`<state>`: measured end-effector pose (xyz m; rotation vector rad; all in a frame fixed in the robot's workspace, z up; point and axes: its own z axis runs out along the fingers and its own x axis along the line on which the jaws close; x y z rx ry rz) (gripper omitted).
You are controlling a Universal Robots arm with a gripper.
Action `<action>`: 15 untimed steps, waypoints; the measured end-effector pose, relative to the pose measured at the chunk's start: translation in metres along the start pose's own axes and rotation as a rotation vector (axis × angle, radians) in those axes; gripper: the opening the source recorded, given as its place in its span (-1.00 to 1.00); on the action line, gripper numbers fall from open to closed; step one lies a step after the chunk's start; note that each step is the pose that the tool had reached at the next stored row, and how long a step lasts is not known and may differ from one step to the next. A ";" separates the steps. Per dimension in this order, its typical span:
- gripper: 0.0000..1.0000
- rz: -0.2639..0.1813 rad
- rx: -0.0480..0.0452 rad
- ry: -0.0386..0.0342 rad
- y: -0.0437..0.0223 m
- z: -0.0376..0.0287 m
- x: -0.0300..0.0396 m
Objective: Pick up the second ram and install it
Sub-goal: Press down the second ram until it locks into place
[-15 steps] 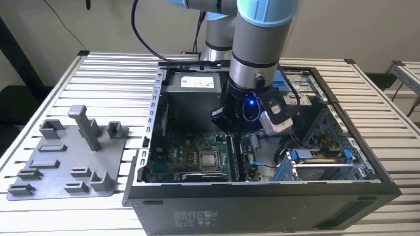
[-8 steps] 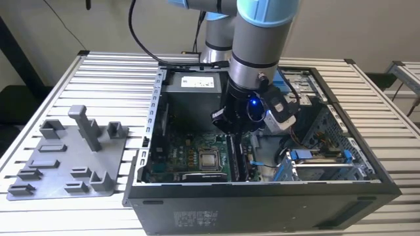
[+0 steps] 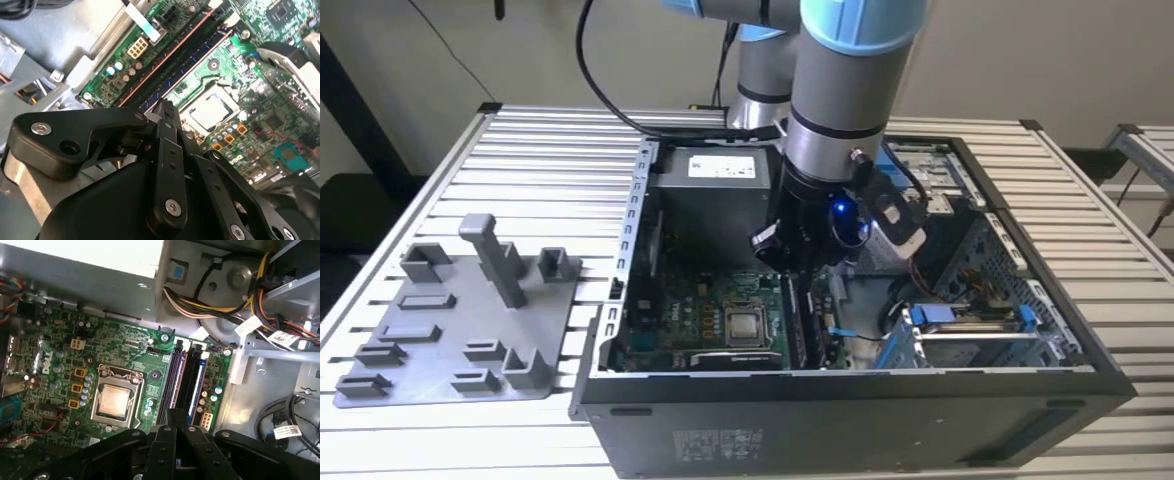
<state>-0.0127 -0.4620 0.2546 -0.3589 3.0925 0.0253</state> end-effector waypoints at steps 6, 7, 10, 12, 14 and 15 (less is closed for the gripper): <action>-0.79 -0.101 -0.0015 -0.0058 0.0000 0.0002 0.0000; -0.79 -0.115 -0.0018 -0.0065 0.0000 0.0003 0.0000; -0.79 -0.158 -0.0022 -0.0092 0.0000 0.0007 0.0000; -0.79 -0.194 -0.0030 -0.0100 0.0000 0.0009 0.0001; -0.79 -0.229 -0.0041 -0.0104 0.0000 0.0012 0.0001; -0.79 -0.247 -0.0045 -0.0107 0.0000 0.0013 0.0001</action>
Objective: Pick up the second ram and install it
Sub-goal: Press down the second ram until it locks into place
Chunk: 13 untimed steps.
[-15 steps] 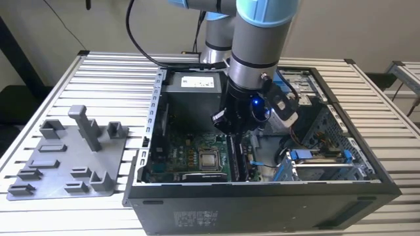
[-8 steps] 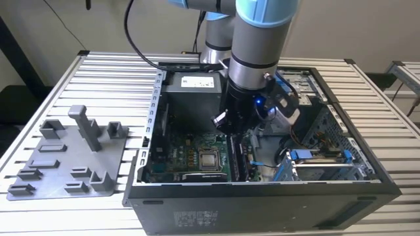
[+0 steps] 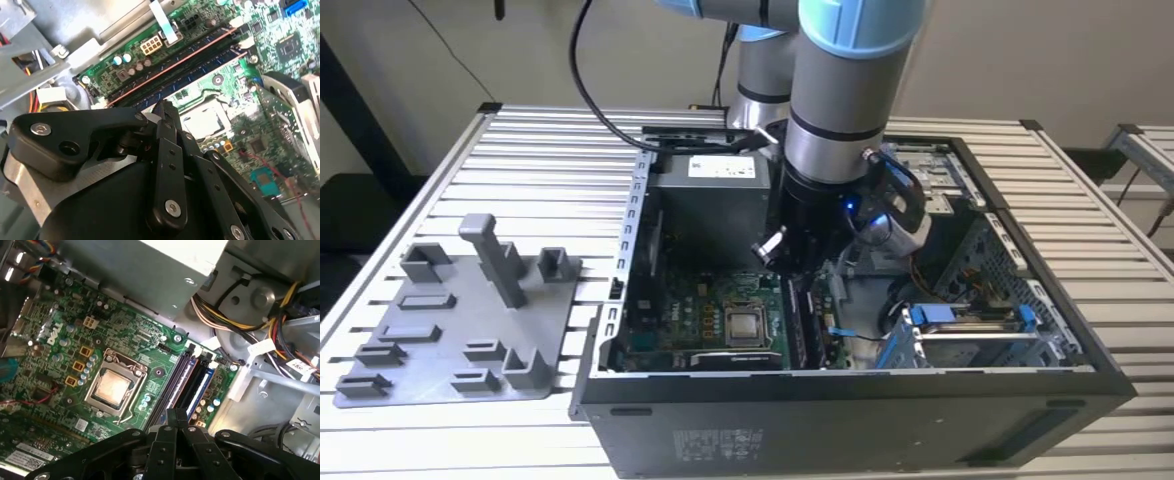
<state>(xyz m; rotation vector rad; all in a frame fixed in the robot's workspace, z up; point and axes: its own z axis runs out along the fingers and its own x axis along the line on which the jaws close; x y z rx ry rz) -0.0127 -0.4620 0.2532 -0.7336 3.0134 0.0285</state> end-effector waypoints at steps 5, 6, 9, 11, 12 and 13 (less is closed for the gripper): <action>-0.79 -0.090 -0.0031 -0.0006 0.0000 0.0006 0.0000; -0.79 -0.108 -0.0038 -0.0006 0.0000 0.0007 0.0000; -0.79 -0.163 -0.0060 -0.0006 0.0000 0.0007 0.0000; -0.79 -0.199 -0.0074 -0.0008 0.0000 0.0007 0.0000; -0.79 -0.218 -0.0082 -0.0007 0.0000 0.0007 0.0000; -0.79 -0.236 -0.0089 -0.0007 0.0000 0.0007 0.0000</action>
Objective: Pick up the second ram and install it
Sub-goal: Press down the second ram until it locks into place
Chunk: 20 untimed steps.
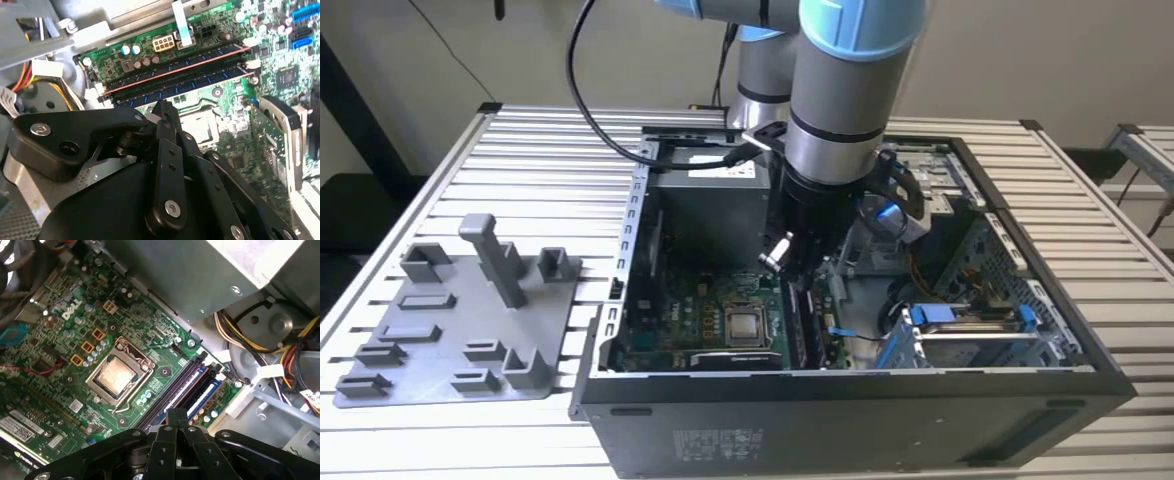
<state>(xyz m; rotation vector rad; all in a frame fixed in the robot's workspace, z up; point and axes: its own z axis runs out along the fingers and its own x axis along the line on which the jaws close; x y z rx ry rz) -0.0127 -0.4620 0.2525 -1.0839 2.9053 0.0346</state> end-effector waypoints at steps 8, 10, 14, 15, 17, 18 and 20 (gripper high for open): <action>-0.79 -0.145 -0.0049 -0.0010 0.0000 0.0001 0.0000; -0.79 -0.182 -0.0057 -0.0017 0.0000 0.0001 0.0000; -0.79 -0.255 -0.0058 -0.0045 0.0000 0.0003 0.0000; -0.79 -0.273 -0.0056 -0.0054 -0.0001 0.0003 -0.0001; -0.79 -0.308 -0.0050 -0.0074 0.0000 0.0005 0.0000; -0.79 -0.325 -0.0048 -0.0083 0.0000 0.0005 0.0000; -0.79 -0.360 -0.0046 -0.0099 0.0000 0.0007 0.0000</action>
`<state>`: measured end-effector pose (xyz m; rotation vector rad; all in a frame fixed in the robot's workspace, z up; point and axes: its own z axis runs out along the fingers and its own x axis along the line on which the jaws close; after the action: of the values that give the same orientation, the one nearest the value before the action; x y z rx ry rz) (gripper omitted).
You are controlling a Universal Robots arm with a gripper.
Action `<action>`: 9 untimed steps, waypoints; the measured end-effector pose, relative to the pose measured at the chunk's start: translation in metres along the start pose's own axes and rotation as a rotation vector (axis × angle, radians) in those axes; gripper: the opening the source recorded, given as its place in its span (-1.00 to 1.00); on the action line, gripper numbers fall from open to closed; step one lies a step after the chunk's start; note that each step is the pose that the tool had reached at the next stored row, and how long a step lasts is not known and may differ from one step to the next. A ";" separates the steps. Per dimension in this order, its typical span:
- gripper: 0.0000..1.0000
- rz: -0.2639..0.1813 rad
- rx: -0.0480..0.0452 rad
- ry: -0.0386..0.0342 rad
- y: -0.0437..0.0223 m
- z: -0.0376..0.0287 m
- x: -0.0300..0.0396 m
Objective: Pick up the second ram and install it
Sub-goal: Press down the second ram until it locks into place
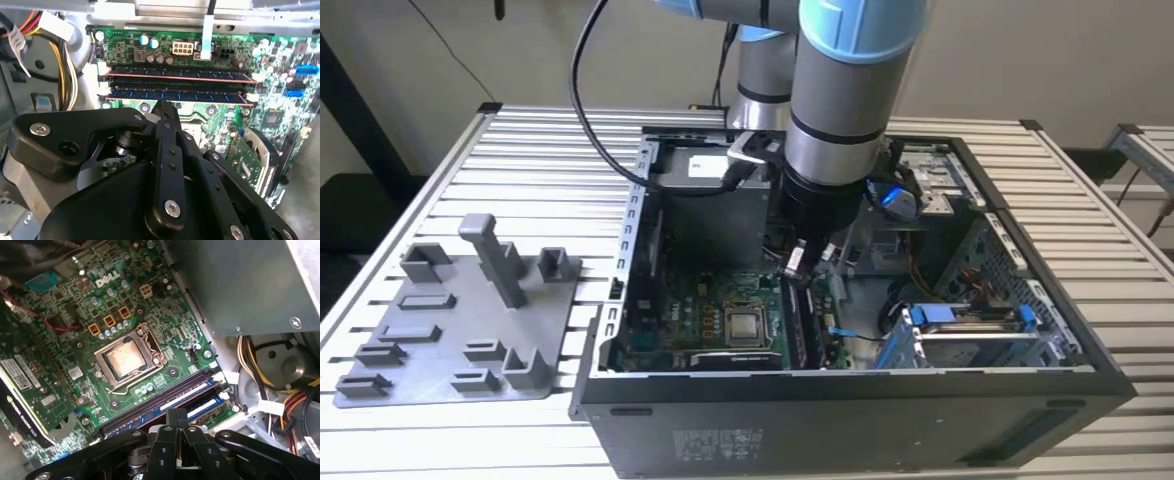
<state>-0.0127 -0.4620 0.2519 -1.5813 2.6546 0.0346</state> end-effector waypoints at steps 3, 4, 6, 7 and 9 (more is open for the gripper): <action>-0.79 -0.053 -0.0010 -0.0015 0.0001 0.0003 0.0000; -0.79 -0.071 -0.0014 -0.0018 0.0001 0.0004 0.0001; -0.79 -0.107 -0.0025 -0.0026 0.0000 0.0005 0.0000; -0.79 -0.125 -0.0030 -0.0030 0.0000 0.0006 0.0000; -0.79 -0.158 -0.0041 -0.0037 0.0000 0.0007 0.0000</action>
<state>-0.0127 -0.4620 0.2512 -1.7845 2.5192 0.0366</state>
